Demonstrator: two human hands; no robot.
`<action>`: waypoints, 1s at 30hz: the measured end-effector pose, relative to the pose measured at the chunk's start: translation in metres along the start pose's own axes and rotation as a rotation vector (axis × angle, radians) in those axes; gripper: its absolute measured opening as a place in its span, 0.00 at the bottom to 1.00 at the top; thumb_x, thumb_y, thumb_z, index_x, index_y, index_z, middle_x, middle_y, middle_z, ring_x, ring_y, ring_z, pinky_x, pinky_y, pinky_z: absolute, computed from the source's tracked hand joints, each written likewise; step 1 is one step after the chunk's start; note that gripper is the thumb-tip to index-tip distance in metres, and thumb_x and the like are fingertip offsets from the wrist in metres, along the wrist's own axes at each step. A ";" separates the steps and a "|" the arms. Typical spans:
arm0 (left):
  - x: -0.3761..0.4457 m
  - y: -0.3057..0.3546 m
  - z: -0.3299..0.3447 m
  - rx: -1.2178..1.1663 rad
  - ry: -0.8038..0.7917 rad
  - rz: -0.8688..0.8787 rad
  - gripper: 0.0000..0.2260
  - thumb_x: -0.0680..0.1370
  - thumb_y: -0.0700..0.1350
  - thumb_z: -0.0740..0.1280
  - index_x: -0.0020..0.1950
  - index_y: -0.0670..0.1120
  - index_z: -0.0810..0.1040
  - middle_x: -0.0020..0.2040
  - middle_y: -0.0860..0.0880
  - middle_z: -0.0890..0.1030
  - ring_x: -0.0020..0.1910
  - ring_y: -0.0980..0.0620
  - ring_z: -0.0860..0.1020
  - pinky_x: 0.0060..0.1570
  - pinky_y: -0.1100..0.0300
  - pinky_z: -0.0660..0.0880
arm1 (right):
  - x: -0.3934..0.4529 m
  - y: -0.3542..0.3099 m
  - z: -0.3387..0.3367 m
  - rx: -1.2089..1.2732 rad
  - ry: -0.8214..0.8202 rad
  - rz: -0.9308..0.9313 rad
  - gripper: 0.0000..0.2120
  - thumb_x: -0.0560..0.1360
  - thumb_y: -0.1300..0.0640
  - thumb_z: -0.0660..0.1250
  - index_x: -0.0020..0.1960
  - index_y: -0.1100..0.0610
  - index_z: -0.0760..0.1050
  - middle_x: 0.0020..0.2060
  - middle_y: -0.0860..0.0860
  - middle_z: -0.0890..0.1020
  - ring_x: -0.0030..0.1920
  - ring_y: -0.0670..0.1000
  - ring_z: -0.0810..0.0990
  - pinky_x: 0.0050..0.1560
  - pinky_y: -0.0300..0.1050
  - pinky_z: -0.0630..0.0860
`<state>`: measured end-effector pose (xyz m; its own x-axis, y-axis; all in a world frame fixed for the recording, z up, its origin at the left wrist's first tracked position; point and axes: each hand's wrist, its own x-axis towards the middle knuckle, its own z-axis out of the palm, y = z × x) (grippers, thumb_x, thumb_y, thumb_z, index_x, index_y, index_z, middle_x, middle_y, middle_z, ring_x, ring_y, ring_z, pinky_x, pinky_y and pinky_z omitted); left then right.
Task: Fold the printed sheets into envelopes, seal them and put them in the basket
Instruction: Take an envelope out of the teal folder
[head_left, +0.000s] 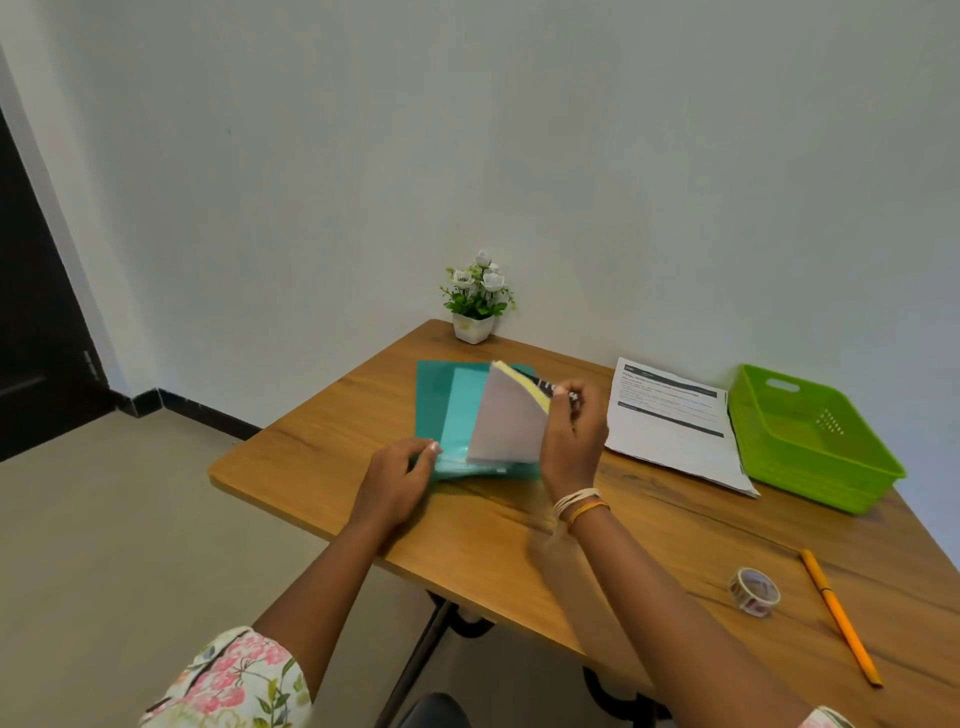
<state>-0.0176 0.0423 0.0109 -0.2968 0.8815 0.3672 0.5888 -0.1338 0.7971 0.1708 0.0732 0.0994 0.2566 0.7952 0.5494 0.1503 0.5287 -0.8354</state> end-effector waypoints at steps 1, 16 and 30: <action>-0.003 0.002 -0.001 -0.024 -0.038 0.006 0.16 0.79 0.57 0.61 0.57 0.50 0.81 0.53 0.52 0.82 0.51 0.55 0.78 0.49 0.53 0.78 | 0.006 -0.008 -0.002 0.029 0.064 0.049 0.05 0.79 0.61 0.59 0.46 0.58 0.72 0.38 0.46 0.75 0.38 0.42 0.75 0.32 0.28 0.70; -0.005 0.010 0.005 0.608 0.061 0.108 0.22 0.76 0.45 0.66 0.69 0.57 0.71 0.66 0.44 0.73 0.68 0.45 0.69 0.70 0.31 0.52 | 0.078 -0.041 -0.060 0.352 0.600 0.309 0.10 0.76 0.64 0.58 0.39 0.53 0.68 0.37 0.45 0.72 0.41 0.49 0.71 0.42 0.40 0.69; -0.003 0.054 0.070 0.725 -0.436 0.205 0.26 0.81 0.63 0.45 0.79 0.60 0.48 0.80 0.53 0.49 0.79 0.49 0.46 0.70 0.35 0.36 | 0.066 -0.026 -0.064 0.203 0.458 -0.100 0.04 0.79 0.65 0.59 0.47 0.59 0.70 0.38 0.45 0.73 0.38 0.40 0.71 0.42 0.34 0.70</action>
<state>0.0678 0.0642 0.0193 0.0948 0.9862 0.1358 0.9767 -0.1185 0.1787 0.2449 0.0933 0.1561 0.6497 0.5497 0.5252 0.0186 0.6791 -0.7338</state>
